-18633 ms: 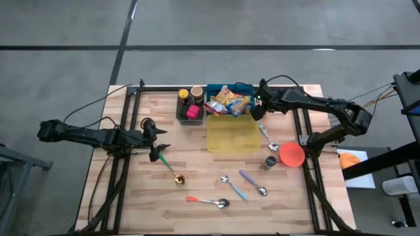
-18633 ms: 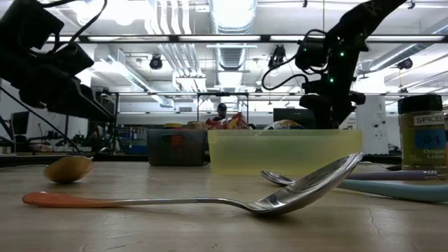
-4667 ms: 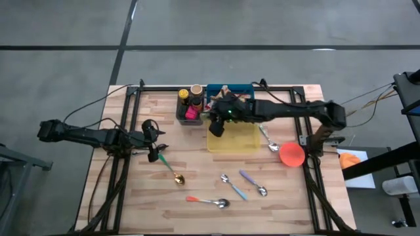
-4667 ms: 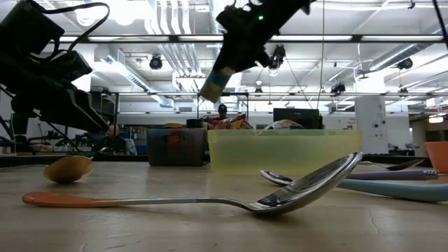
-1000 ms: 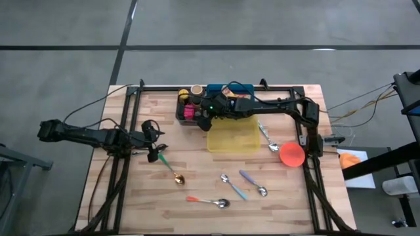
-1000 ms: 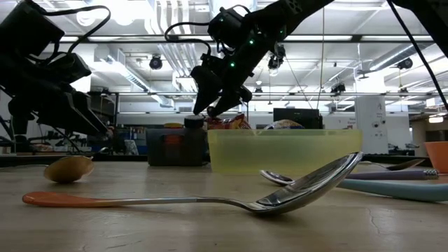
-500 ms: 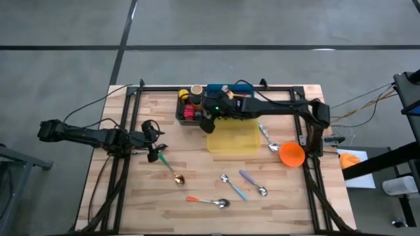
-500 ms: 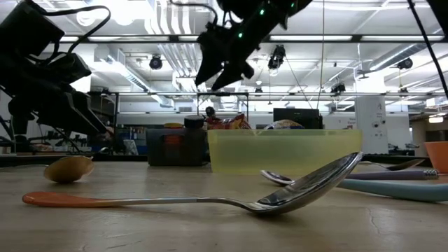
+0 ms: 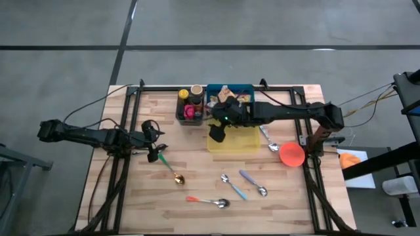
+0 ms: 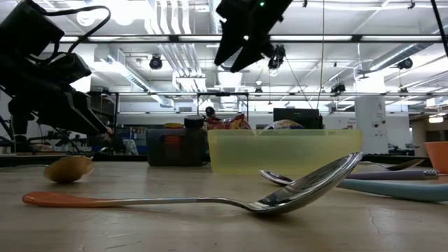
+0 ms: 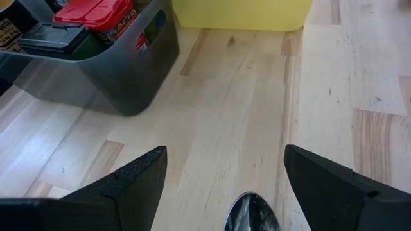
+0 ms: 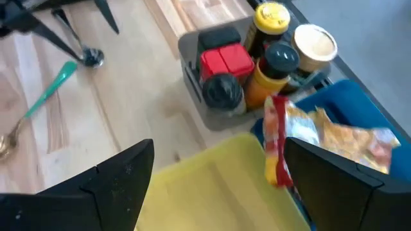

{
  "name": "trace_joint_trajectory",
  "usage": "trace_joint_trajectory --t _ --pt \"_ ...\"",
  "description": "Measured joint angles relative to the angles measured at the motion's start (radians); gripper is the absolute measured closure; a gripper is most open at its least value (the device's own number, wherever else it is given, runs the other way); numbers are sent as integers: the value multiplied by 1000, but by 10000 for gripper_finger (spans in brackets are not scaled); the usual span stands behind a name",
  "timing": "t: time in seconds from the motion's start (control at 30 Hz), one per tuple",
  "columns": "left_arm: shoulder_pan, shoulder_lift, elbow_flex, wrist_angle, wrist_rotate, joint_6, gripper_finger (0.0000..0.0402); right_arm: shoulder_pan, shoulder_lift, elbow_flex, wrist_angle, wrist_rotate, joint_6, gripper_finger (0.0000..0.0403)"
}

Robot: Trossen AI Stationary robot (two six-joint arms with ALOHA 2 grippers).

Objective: Pick & Place Food Item
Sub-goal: Put the green patterned spoon into the yellow bin

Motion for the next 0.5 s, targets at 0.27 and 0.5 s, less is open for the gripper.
trace_joint_trajectory --t 0.27,0.5 --pt "0 0 0 0 0 0 85 101 -80 -59 -82 136 105 58" --pt "0 0 0 0 0 0 85 183 -228 -222 -94 179 236 58"
